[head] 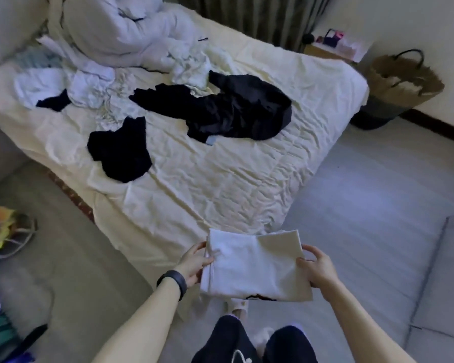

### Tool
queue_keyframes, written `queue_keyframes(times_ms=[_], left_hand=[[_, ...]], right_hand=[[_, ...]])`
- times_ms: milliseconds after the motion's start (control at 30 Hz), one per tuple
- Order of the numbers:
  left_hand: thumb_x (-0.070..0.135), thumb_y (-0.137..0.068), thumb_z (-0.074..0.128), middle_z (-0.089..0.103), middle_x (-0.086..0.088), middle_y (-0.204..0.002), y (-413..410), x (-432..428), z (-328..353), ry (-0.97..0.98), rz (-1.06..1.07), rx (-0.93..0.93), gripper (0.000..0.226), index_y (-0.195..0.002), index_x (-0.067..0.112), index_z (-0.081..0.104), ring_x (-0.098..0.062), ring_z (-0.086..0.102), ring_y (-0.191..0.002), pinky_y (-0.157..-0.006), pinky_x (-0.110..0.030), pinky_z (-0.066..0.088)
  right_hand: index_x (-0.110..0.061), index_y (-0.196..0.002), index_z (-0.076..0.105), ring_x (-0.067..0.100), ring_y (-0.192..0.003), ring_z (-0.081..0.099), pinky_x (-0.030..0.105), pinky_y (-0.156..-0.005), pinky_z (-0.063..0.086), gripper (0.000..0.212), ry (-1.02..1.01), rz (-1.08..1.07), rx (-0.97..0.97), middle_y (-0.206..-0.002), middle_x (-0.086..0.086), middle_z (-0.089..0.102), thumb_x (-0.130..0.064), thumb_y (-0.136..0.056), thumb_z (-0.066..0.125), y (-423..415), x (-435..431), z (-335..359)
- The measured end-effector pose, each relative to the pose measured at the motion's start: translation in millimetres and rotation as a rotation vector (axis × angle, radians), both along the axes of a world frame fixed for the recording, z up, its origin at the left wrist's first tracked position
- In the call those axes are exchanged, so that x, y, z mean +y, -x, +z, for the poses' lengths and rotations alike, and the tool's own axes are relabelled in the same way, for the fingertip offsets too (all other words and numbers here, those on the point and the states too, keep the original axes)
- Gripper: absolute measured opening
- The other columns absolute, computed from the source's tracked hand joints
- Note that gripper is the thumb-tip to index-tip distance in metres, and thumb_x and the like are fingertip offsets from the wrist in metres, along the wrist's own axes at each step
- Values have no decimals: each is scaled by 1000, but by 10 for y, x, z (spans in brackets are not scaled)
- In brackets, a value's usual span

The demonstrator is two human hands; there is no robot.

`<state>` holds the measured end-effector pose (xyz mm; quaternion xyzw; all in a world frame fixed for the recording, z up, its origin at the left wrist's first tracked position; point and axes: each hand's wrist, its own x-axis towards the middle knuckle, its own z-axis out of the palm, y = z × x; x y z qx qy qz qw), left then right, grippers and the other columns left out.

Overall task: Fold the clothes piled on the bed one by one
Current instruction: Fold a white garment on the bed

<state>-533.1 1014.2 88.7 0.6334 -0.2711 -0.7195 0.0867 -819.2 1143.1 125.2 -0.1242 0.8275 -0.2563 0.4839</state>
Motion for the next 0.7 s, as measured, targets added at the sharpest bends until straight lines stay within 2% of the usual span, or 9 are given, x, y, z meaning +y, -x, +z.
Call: queue_keyframes(times_ms=[100,233,300,367,433,467,533,600,700], left_hand=[[1,-93,67,68,-17,-120,121,-64,-190,16,166,-56,54,-141,19,49,-37,66,-107,-90,-54,55],[6,-90,72,71,-10,-113,433,-157,-457,27,397,-127,53,-134,29,52,-31,71,-98,-69,-43,59],[8,-91,72,71,-5,-111,577,-210,-615,35,491,-158,49,-129,33,53,-26,71,-94,-60,-36,58],[9,-91,72,72,-1,-108,671,-298,-812,54,573,-186,47,-127,34,53,-21,72,-90,-56,-32,57],[10,-91,73,72,0,-111,727,-419,-1013,85,631,-189,46,-127,33,55,-19,73,-92,-62,-34,59],[10,-91,73,71,0,-114,744,-486,-1124,108,656,-190,46,-127,34,55,-21,72,-96,-68,-38,60],[13,-91,73,69,1,-121,756,-619,-1338,163,715,-207,46,-126,37,56,-23,69,-105,-81,-44,59],[12,-92,71,66,4,-127,754,-723,-1481,228,750,-243,46,-127,38,57,-23,65,-113,-94,-50,55],[11,-92,70,65,12,-124,756,-769,-1806,293,777,-346,41,-114,43,59,-20,63,-117,-102,-49,50]], right_hand=[[-37,-119,60,32,-87,72,54,-80,61,37,-24,153,-27,-98,10,74,-10,-93,61,297,-502,-273],[-40,-120,59,30,-92,71,50,-85,60,38,-23,393,-22,-101,7,73,-13,-93,59,667,-1317,-690],[-39,-122,62,28,-93,69,43,-85,59,38,-5,484,-24,-100,4,72,-13,-94,59,792,-1752,-903],[-36,-124,65,18,-84,68,34,-76,56,39,31,557,-25,-90,-4,71,-12,-94,59,866,-2174,-1123],[-36,-123,67,13,-78,67,32,-73,57,38,93,629,1,-80,-12,70,-13,-94,59,900,-2553,-1337],[-39,-119,67,15,-80,69,36,-76,59,37,124,655,12,-78,-14,70,-13,-95,60,899,-2717,-1436],[-53,-106,64,19,-86,71,41,-84,59,37,164,683,23,-77,-18,71,-17,-95,59,884,-2988,-1611],[-61,-95,59,15,-86,72,40,-85,59,38,186,678,31,-73,-22,72,-23,-95,60,880,-3145,-1760],[-56,-108,63,17,-90,73,41,-87,59,35,202,734,-14,-87,-19,77,-24,-95,60,798,-3307,-2105]])
